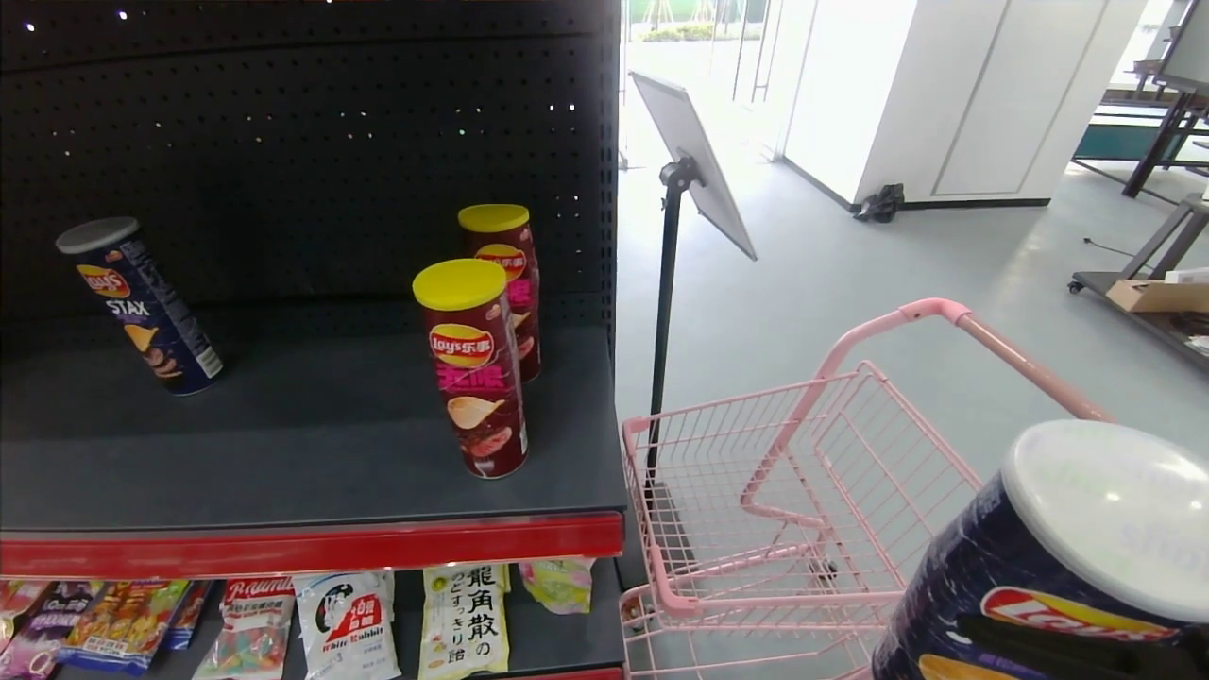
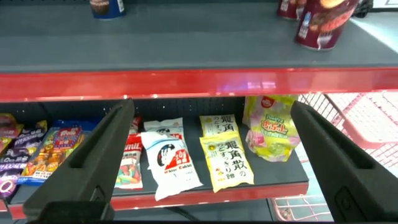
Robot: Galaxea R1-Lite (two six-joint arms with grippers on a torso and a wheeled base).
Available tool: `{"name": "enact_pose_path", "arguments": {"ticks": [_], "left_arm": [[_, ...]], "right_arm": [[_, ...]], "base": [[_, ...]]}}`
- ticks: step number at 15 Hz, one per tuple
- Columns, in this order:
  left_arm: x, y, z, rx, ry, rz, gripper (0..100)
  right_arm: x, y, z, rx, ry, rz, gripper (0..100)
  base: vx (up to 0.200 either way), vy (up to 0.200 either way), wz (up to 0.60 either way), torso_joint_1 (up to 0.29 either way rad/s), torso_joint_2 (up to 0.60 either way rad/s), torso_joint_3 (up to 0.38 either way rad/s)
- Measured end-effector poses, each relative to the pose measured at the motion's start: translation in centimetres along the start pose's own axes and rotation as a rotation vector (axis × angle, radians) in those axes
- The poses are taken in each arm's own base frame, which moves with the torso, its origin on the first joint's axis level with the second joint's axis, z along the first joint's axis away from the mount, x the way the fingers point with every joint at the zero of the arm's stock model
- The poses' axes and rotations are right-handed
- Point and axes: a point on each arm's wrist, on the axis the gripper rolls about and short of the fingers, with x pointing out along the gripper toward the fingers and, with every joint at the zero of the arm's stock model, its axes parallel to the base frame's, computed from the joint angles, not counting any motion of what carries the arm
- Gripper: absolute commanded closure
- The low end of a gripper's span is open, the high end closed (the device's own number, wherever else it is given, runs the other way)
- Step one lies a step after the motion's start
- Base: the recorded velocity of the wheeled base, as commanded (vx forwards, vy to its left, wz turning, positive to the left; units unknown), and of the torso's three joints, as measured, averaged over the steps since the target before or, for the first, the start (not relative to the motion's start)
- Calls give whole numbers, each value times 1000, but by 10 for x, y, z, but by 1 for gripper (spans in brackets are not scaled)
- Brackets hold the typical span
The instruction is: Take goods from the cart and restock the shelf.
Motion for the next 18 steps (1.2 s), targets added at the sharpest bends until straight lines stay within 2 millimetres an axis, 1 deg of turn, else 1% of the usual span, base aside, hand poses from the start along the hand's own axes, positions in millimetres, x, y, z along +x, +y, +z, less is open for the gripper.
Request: {"name": "enact_pose_path", "arguments": {"ticks": [2, 7, 12, 18], "left_arm": [[0, 0, 0, 0, 1, 0, 0], [0, 0, 0, 1, 1, 0, 0], [0, 0, 0, 0, 1, 1, 0], [0, 0, 0, 1, 1, 0, 0]], "right_arm": [[-1, 2, -3, 10, 7, 0, 100], [-5, -1, -4, 27, 9, -33, 100], [-10, 1, -2, 28, -8, -43, 100], [-11, 0, 0, 22, -10, -74, 100]], "base": [[0, 0, 0, 16, -33, -18], [0, 0, 0, 0, 0, 0], [0, 0, 0, 0, 0, 0], [0, 0, 0, 0, 0, 0]]}}
